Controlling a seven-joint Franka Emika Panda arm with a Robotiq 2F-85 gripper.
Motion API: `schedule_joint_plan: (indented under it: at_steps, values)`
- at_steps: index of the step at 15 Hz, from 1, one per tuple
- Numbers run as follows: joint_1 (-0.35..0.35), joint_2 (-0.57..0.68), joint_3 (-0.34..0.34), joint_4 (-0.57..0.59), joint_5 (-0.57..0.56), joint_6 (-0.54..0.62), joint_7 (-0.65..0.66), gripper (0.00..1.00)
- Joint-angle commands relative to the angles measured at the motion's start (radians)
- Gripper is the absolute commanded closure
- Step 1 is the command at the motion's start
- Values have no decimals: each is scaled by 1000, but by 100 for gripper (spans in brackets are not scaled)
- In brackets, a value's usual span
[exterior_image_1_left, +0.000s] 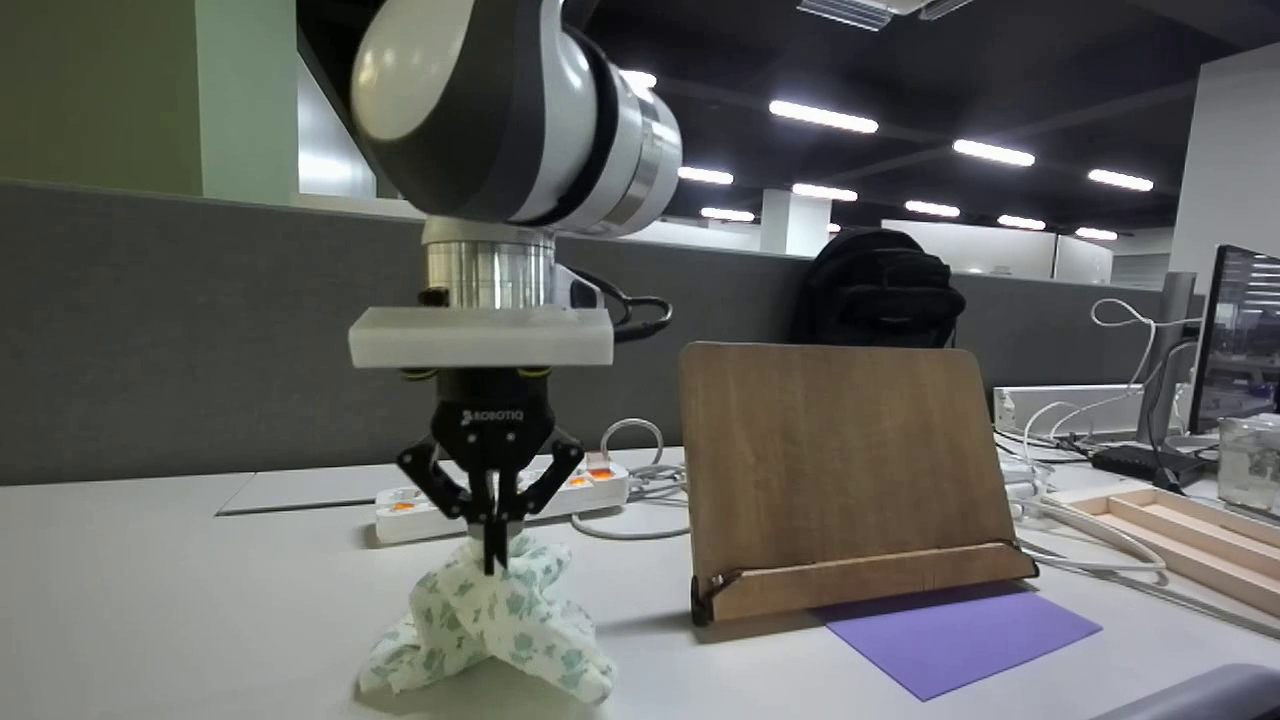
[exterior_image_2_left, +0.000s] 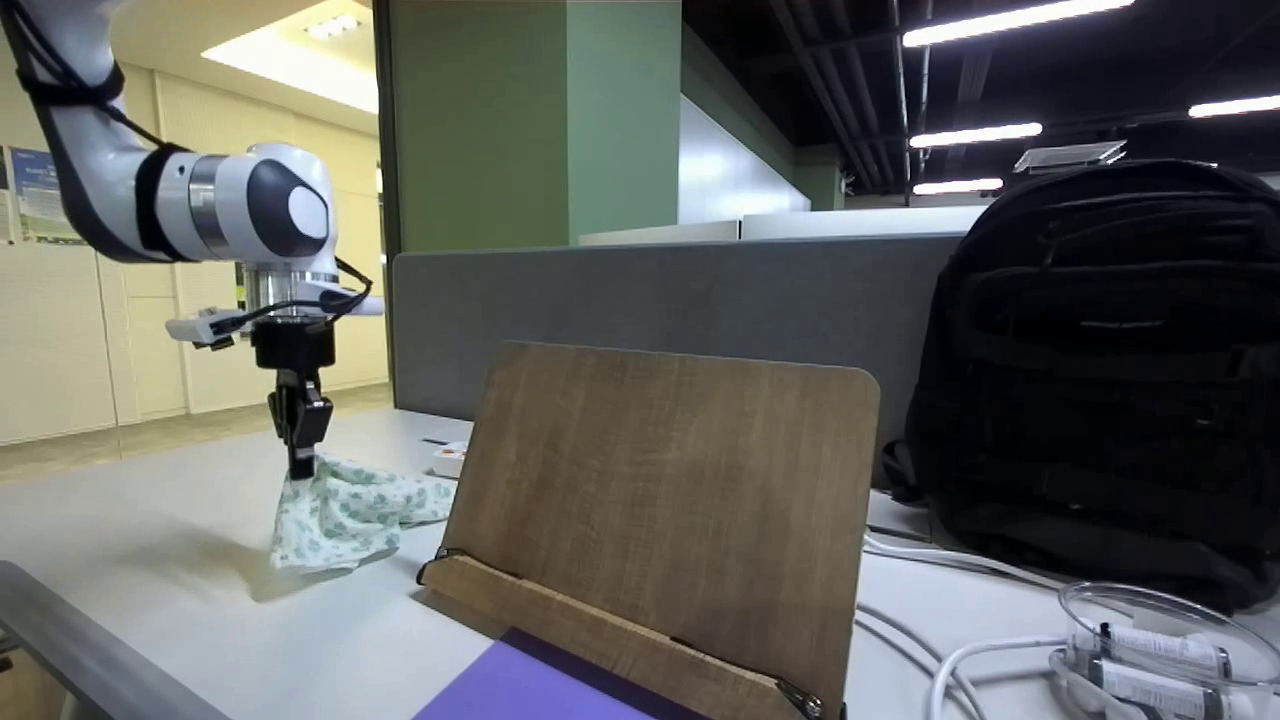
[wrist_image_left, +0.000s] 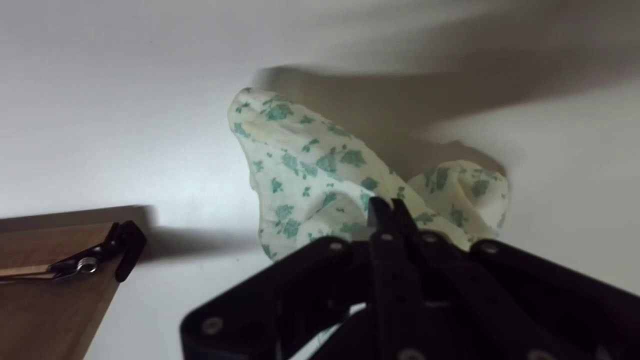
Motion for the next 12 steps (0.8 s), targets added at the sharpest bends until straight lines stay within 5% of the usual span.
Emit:
schedule_joint_plan:
  at_steps: [1, 12]
  values:
    - [-63, -192, 4, -58, 23, -88, -16, 100]
    - [-345, -481, -21, 127, -10, -279, -20, 100]
